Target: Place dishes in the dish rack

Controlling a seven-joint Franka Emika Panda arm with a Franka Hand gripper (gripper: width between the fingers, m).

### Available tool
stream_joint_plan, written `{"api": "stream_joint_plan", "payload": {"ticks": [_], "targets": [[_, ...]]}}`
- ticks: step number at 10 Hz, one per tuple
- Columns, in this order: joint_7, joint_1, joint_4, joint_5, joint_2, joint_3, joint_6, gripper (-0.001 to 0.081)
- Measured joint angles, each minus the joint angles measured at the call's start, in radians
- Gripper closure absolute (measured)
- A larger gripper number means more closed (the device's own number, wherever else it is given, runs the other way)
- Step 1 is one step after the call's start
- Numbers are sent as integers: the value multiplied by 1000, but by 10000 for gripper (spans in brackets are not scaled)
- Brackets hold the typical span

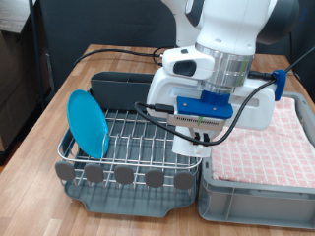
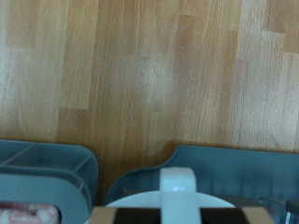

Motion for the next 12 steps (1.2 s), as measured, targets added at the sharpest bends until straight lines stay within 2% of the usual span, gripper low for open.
{"api": "stream_joint_plan", "payload": {"ticks": [3, 9, 12], "targets": [[-5, -15, 30, 13, 51, -1, 19, 734], [-68, -64, 125, 94, 169, 30, -20, 734], [-70, -65, 156, 97, 204, 32, -27, 734]]}}
